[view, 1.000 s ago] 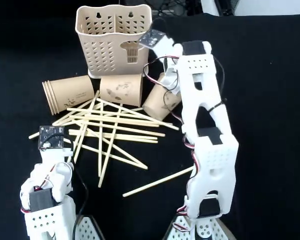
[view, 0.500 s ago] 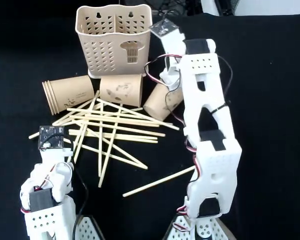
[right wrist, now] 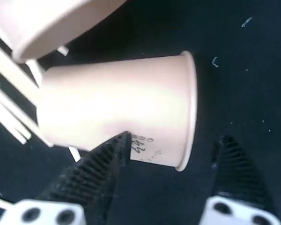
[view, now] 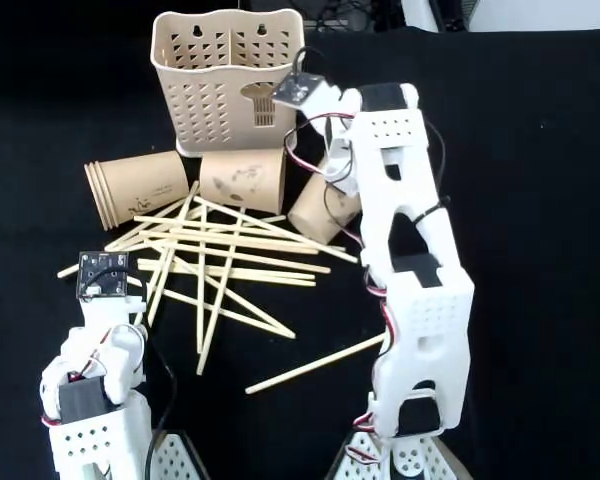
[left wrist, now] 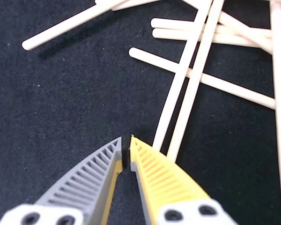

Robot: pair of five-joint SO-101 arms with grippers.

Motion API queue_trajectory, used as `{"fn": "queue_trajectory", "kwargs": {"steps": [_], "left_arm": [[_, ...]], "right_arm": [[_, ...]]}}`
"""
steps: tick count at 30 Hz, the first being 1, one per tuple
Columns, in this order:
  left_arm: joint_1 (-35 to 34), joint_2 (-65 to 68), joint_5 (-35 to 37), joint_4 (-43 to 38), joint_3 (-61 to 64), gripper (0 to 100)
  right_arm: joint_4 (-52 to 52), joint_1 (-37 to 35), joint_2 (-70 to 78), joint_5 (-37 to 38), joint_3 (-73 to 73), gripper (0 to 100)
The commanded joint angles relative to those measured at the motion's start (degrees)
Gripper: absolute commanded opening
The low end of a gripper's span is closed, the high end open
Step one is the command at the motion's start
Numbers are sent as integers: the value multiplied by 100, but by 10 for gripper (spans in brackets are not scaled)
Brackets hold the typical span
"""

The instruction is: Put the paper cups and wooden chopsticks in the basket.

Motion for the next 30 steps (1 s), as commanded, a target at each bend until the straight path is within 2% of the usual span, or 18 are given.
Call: {"fn": "queue_trajectory", "kwargs": {"steps": [1, 6, 14, 18, 30], "left_arm": [[13, -26, -35, -97, 84, 51], [13, -26, -35, -97, 84, 51], [13, -26, -35, -97, 84, 51], [13, -26, -35, -97, 84, 51], [13, -26, -35, -97, 84, 51]], "right_arm": [[343, -123, 330, 404, 92, 198], [747, -123, 338, 826, 75, 142], [879, -35, -40, 677, 48, 14], [888, 114, -708, 457, 48, 12], [1037, 510, -2642, 651, 84, 12]]}}
